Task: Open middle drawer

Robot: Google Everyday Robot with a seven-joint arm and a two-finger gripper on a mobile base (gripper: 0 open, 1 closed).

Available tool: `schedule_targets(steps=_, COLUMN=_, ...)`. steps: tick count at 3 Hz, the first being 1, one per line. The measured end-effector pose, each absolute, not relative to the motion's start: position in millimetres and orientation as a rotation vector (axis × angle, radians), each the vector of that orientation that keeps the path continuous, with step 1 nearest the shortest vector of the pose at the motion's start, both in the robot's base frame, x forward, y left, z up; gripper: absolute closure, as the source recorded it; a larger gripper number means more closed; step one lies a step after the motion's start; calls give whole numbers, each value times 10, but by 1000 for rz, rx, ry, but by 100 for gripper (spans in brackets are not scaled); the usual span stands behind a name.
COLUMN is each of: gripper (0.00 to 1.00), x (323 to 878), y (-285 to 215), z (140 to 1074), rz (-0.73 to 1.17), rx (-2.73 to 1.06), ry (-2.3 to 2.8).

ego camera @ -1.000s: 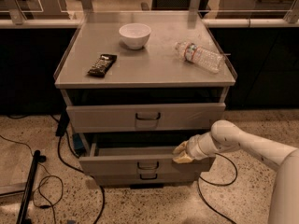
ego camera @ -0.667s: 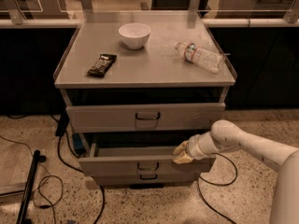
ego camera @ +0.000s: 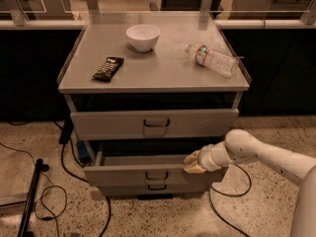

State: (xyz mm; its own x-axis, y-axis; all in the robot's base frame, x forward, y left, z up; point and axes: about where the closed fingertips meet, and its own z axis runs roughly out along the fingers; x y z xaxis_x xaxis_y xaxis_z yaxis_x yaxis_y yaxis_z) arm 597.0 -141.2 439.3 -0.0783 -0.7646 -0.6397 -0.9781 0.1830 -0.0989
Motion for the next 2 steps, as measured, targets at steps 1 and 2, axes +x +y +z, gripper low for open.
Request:
schedule_targets(steps=1, gripper=56, x=5941, y=-1427, z=4386, rz=489, rx=-1633, ry=1894)
schedule_targets(steps=2, gripper=33, x=5723, y=-1534, z=4333, rz=510, rx=-1640, ry=1890)
